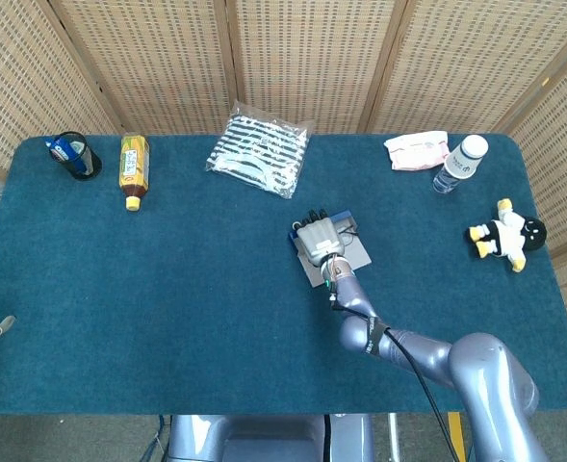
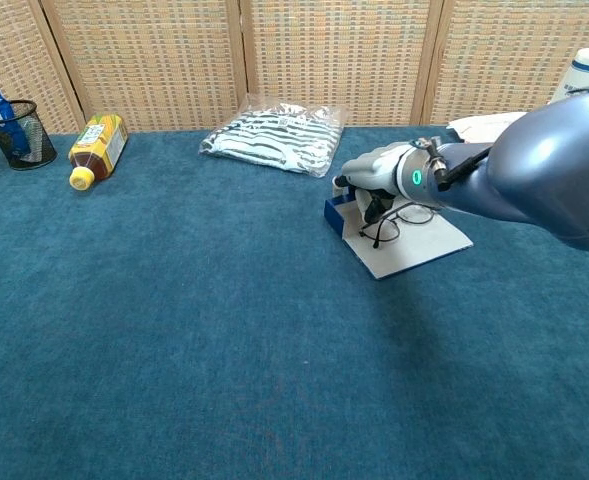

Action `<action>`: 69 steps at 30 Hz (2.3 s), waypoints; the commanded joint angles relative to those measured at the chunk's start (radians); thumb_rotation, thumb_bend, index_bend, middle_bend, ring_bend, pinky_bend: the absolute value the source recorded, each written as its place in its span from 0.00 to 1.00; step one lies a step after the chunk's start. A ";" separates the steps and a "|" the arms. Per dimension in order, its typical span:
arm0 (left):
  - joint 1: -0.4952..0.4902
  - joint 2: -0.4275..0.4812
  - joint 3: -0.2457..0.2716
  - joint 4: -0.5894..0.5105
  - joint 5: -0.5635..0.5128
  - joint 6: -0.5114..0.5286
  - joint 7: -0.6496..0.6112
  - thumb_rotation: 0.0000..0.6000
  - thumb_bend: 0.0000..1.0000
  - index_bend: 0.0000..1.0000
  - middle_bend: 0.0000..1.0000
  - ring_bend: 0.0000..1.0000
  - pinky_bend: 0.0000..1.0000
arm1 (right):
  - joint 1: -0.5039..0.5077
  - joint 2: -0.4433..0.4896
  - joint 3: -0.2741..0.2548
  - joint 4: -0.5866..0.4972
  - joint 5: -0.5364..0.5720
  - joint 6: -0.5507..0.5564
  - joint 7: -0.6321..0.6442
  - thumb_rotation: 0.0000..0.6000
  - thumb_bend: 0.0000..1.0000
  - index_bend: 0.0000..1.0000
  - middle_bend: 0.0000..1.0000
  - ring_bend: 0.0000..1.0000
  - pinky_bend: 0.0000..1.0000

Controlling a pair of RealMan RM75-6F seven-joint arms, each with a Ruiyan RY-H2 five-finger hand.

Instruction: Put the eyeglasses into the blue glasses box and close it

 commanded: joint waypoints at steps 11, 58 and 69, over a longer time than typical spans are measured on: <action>0.010 -0.003 0.017 -0.018 0.039 0.029 0.015 1.00 0.00 0.00 0.00 0.00 0.00 | -0.012 0.175 -0.095 -0.212 0.260 0.167 -0.160 1.00 1.00 0.17 0.20 0.08 0.18; 0.017 -0.007 0.035 -0.034 0.085 0.049 0.031 1.00 0.00 0.00 0.00 0.00 0.00 | -0.071 0.460 -0.296 -0.756 -0.024 0.270 -0.037 1.00 0.01 0.00 0.00 0.00 0.04; 0.019 -0.003 0.032 -0.034 0.085 0.052 0.022 1.00 0.00 0.00 0.00 0.00 0.00 | -0.270 0.492 -0.330 -0.762 -0.564 0.417 0.266 1.00 0.00 0.00 0.00 0.00 0.00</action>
